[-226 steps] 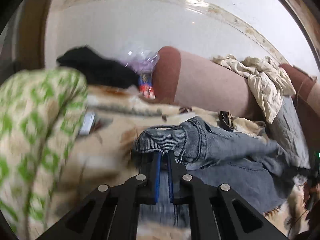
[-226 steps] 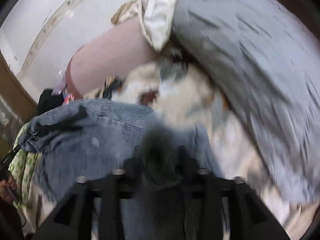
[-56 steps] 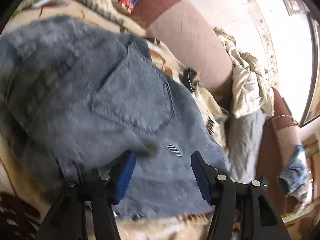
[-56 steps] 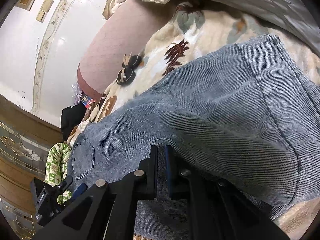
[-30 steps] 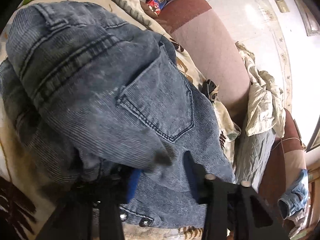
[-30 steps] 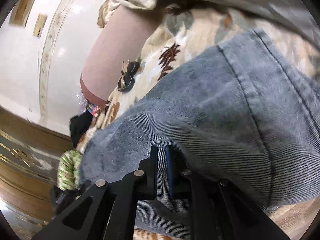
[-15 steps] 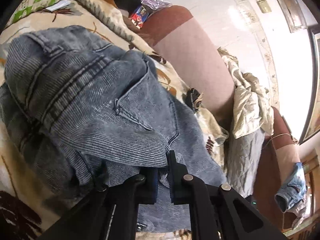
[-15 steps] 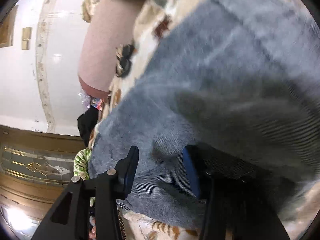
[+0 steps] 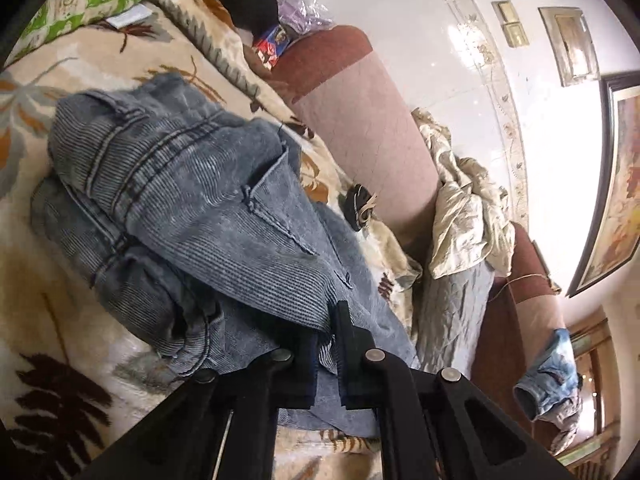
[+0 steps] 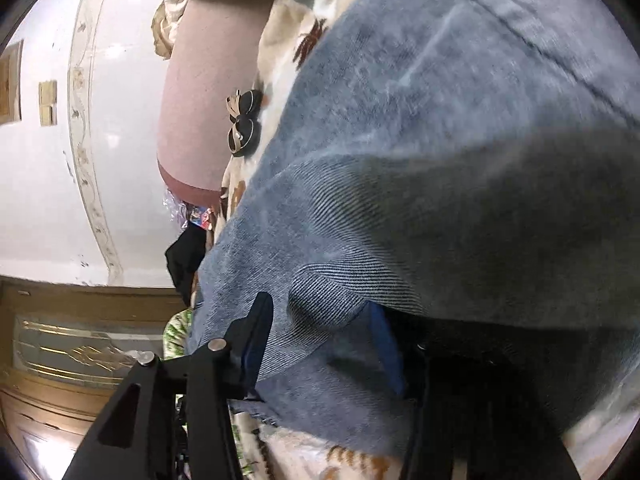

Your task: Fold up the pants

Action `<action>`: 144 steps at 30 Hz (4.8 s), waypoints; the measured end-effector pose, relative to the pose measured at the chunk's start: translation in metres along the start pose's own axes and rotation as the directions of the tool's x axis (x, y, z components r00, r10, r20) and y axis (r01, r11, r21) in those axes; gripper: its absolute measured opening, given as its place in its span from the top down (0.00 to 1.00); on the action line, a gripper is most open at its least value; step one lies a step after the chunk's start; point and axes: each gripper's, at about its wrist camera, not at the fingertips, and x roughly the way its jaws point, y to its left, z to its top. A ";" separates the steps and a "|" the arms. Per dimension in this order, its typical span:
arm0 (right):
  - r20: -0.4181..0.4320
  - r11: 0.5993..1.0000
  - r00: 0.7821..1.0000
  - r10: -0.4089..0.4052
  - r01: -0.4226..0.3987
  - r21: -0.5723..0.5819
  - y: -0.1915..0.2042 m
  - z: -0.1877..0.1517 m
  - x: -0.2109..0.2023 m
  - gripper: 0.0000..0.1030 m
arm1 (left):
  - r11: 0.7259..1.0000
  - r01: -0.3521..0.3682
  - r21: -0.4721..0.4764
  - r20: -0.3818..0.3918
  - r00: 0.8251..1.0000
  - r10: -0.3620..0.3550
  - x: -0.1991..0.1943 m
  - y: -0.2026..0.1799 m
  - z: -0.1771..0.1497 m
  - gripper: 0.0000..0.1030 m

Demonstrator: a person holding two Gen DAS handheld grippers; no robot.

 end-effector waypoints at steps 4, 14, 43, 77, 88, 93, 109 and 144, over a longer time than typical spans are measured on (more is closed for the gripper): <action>-0.033 0.999 0.999 0.038 -0.038 0.014 0.011 -0.012 0.005 0.43 | 1.000 0.028 0.001 0.012 1.000 -0.028 -0.012 -0.008 0.003 0.93; -0.077 0.988 0.989 0.128 -0.121 0.095 0.011 -0.034 0.020 0.40 | 1.000 0.029 -0.004 0.009 1.000 -0.029 -0.020 -0.012 0.003 0.93; 0.261 0.944 0.952 -0.159 0.224 -0.242 0.017 0.030 -0.161 0.59 | 0.977 -0.196 0.078 -0.177 0.962 0.207 0.014 0.031 -0.043 0.93; 0.412 0.822 0.840 -0.354 0.489 -0.292 0.010 0.074 -0.143 0.95 | 0.979 -0.186 0.078 -0.160 0.967 0.196 -0.020 0.045 -0.039 0.93; 0.359 0.860 0.829 -0.429 0.497 -0.119 -0.029 0.093 -0.148 0.91 | 0.984 -0.168 0.051 -0.161 0.971 0.174 -0.031 0.053 -0.038 0.93; 0.355 0.887 0.895 -0.271 0.375 -0.269 0.010 0.060 -0.156 0.89 | 0.982 -0.114 0.148 -0.120 0.984 0.133 -0.027 0.021 -0.038 0.92; 0.066 0.607 0.866 -0.496 0.400 -0.687 0.038 -0.037 0.007 0.78 | 0.927 -0.166 0.338 -0.253 0.932 0.259 0.060 0.001 -0.066 0.92; 0.214 0.603 0.910 -0.356 0.399 -0.691 0.089 -0.003 0.043 0.50 | 0.890 -0.317 0.329 0.032 0.945 0.325 0.040 0.024 -0.001 0.92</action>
